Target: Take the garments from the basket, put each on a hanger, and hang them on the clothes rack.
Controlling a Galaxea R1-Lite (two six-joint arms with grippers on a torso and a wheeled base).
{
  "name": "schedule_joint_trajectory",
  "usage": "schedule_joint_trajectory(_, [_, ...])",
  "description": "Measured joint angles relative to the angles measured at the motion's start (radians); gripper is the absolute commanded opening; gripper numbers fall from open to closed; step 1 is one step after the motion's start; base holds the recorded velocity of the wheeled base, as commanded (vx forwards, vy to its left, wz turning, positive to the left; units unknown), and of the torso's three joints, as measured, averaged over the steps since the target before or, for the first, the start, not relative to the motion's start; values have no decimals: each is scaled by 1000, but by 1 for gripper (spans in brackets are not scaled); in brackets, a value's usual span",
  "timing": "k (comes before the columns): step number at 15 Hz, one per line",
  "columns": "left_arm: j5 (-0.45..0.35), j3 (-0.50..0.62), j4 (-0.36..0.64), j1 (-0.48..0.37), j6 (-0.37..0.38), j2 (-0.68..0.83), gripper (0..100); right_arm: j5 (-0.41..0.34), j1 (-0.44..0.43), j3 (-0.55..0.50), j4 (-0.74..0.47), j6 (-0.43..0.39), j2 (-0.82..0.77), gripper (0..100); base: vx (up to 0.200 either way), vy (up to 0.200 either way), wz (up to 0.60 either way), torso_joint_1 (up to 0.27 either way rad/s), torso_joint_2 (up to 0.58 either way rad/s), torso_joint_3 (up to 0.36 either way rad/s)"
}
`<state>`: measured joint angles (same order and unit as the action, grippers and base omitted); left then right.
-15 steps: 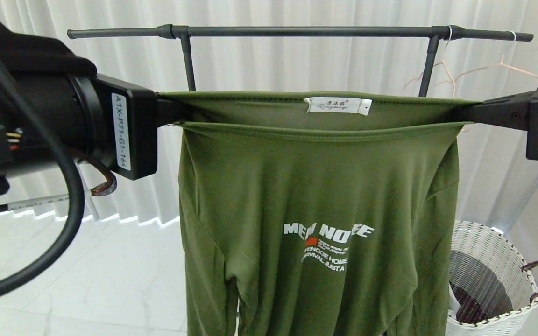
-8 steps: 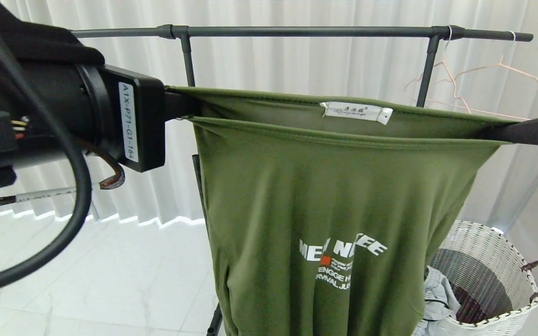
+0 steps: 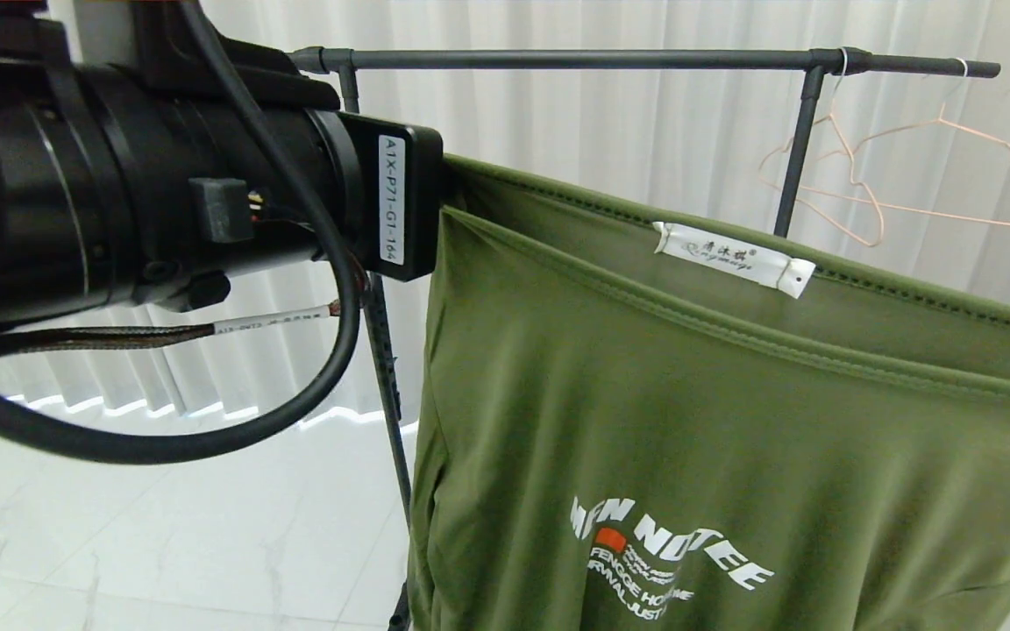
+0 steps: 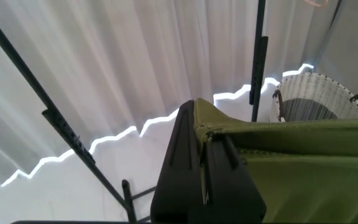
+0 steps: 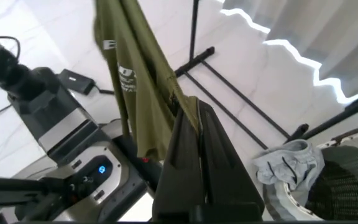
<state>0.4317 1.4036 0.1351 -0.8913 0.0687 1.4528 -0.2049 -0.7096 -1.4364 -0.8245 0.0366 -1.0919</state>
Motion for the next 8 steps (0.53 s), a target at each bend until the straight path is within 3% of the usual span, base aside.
schedule_joint_trajectory(2, [0, -5, 4, 0, -20, 3, 0, 23, -6, 3, 1, -1, 7, 0, 0, 0, 0, 0, 0, 0])
schedule_joint_trajectory(4, [1, -9, 34, 0, -67, -2, 0, 96, -3, 0, 8, -2, 0, 0, 0, 0, 0, 0, 0, 0])
schedule_joint_trajectory(6, [0, -9, 150, -4, -121, -31, 0, 169, 5, -8, 91, -2, -23, 0, 0, 0, 0, 0, 0, 0])
schedule_joint_trajectory(8, [-2, -7, 308, -29, -186, -90, 0, 179, 8, -15, 180, -3, -59, 0, 0, 0, 0, 0, 0, 0])
